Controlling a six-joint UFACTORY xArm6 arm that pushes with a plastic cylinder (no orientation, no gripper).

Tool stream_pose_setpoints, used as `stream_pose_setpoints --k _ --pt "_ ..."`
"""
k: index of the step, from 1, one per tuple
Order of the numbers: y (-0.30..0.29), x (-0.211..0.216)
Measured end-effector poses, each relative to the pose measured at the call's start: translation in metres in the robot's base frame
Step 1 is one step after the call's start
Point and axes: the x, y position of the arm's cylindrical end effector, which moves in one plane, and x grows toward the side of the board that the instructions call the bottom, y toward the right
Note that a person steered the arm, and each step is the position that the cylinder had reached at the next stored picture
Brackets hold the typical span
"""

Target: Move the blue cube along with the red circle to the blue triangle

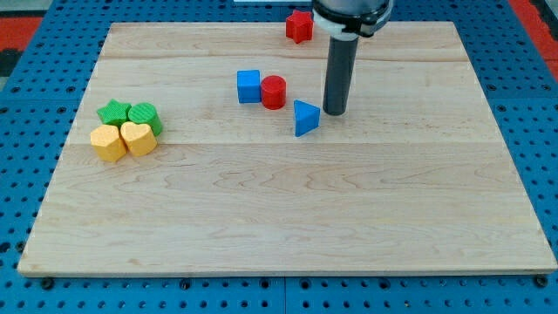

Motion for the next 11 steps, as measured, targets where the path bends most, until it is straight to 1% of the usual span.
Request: stream_pose_setpoints --k 1,2,3,4,5,6,8,9,10,11 --pt "-0.004 -0.038" --pt "-0.045 -0.069" --pt "-0.114 -0.088" --pt "-0.189 -0.090" --pt "-0.228 -0.065" --pt "-0.204 -0.046" --pt "-0.122 -0.041" --pt "-0.118 -0.041" --pt "-0.118 -0.057" --pt "-0.095 -0.067"
